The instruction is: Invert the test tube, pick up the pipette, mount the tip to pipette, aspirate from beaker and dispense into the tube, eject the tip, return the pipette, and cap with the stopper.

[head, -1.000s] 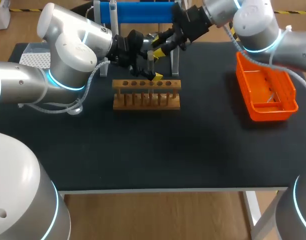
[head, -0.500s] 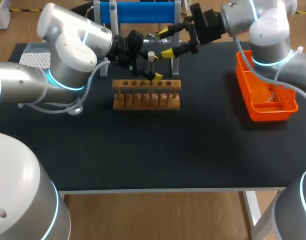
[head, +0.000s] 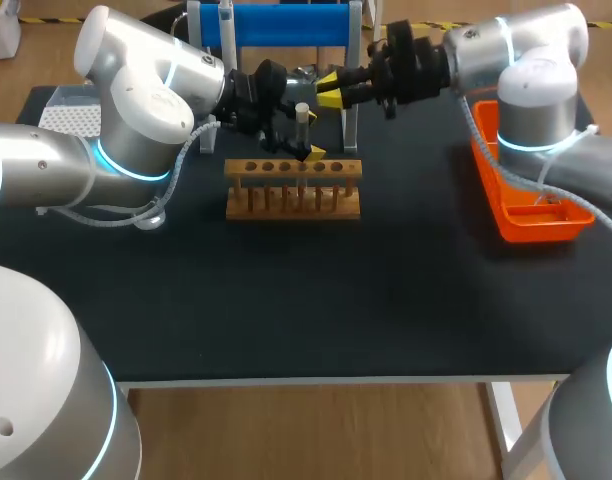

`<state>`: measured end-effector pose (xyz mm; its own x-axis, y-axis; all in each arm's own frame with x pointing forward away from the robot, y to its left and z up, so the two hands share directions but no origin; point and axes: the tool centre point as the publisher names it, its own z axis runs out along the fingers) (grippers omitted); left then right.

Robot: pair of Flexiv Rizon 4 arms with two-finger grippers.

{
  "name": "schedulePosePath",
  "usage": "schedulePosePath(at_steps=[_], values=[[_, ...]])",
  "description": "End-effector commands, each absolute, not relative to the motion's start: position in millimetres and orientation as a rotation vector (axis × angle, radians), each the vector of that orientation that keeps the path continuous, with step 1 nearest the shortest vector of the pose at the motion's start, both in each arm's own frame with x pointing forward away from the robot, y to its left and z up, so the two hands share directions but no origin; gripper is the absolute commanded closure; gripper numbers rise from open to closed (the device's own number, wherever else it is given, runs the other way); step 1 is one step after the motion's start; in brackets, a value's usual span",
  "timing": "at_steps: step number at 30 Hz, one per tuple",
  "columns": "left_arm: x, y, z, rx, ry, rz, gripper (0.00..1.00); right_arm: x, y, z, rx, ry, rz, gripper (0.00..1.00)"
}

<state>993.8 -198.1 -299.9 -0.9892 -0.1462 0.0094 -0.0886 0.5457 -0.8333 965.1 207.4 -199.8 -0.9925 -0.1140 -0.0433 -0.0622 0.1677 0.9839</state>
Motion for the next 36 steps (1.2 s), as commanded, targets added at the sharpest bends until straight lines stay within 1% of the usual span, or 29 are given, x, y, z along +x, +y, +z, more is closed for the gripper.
schedulePosePath(at_steps=[1, 36], values=[[994.9, -198.2, -299.5, -0.205, 2.713, -1.452, 0.0, 969.6, 214.9, -204.6, 0.187, -2.343, -1.998, 1.0], [994.9, -198.2, -299.5, -0.205, 2.713, -1.452, 0.0, 974.8, 238.0, -221.9, 0.154, -2.233, -2.012, 1.0]])
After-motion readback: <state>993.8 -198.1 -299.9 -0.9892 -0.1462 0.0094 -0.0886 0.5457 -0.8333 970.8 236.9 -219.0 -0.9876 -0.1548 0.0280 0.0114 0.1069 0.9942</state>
